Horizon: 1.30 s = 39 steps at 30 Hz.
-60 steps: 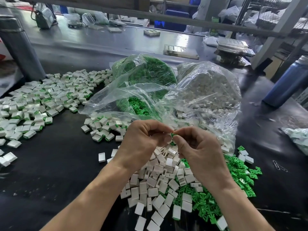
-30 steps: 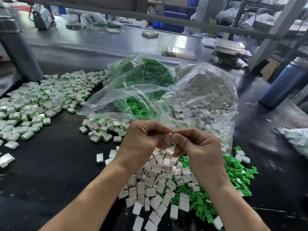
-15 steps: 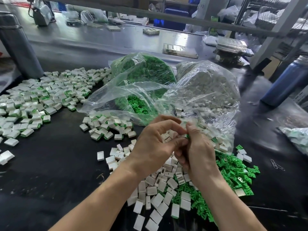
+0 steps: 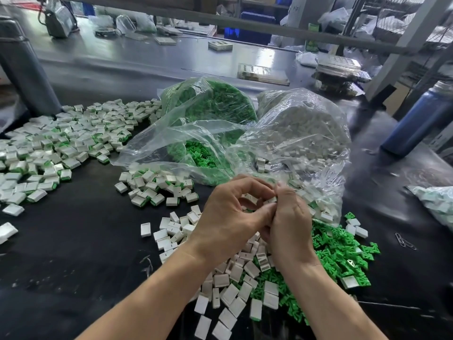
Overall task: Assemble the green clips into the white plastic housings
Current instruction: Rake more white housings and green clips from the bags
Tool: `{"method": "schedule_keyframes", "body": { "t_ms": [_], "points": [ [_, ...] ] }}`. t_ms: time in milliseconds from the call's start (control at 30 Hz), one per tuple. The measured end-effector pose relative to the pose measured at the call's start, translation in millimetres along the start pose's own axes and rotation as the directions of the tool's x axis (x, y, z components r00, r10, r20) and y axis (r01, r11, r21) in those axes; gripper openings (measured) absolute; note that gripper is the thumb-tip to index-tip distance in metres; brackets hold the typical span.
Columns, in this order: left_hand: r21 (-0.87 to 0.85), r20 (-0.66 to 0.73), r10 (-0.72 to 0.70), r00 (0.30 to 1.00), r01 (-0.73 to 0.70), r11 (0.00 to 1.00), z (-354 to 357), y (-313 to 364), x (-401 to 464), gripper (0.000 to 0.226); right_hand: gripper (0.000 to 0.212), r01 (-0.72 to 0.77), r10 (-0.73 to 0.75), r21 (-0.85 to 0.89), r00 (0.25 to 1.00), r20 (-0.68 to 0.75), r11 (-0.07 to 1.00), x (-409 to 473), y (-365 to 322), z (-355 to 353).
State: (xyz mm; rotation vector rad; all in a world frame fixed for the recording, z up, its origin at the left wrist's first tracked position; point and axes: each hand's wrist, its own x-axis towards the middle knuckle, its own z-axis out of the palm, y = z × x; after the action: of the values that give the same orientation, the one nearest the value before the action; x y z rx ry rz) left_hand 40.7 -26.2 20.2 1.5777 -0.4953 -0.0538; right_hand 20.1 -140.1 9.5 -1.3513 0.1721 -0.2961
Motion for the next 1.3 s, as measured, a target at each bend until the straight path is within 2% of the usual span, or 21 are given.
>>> {"method": "schedule_keyframes", "body": {
  "t_ms": [200,300,500,633,733,900,1233,1300],
  "points": [
    [-0.008,-0.003,-0.01,1.0,0.01,1.0,-1.3,0.8,-1.3,0.009,0.054,0.015,-0.016,0.006,0.999,0.035,1.0,-1.9,0.5,2.1],
    [-0.004,0.003,-0.011,1.0,0.011,1.0,-2.7,1.2,-1.5,0.01,0.049,0.029,-0.03,0.016,0.999,0.02,0.999,-2.1,0.2,3.9],
    [-0.001,0.02,0.03,0.999,-0.03,1.0,-5.4,1.5,-1.1,0.011,0.052,-0.006,0.005,0.022,1.0,0.018,1.0,-5.7,-4.4,3.0],
    [0.034,-0.016,0.026,1.0,-0.025,0.999,-12.6,-1.7,1.4,0.012,0.063,0.027,-0.024,-0.112,0.999,0.03,0.993,-4.5,-8.9,-6.2],
    [0.038,-0.052,-0.011,0.999,0.013,0.999,-19.0,-6.2,3.7,0.012,0.055,0.106,-0.101,-0.162,0.994,0.04,0.981,-2.8,-11.7,-14.9],
    [0.01,-0.082,-0.027,0.996,0.028,1.0,-22.2,-10.0,4.8,0.011,0.022,0.217,-0.188,-0.206,0.97,0.152,0.954,-2.3,-12.8,-18.9],
    [0.024,-0.044,-0.051,0.998,0.052,0.998,-24.3,-10.2,6.1,0.012,0.022,0.209,-0.167,-0.336,0.975,0.15,0.919,2.2,-7.4,-21.4],
    [0.054,-0.038,-0.055,0.998,0.057,0.997,-26.4,-9.1,6.2,0.011,0.015,0.177,-0.136,-0.335,0.981,0.142,0.926,4.0,-5.2,-22.5]
  ]
}}
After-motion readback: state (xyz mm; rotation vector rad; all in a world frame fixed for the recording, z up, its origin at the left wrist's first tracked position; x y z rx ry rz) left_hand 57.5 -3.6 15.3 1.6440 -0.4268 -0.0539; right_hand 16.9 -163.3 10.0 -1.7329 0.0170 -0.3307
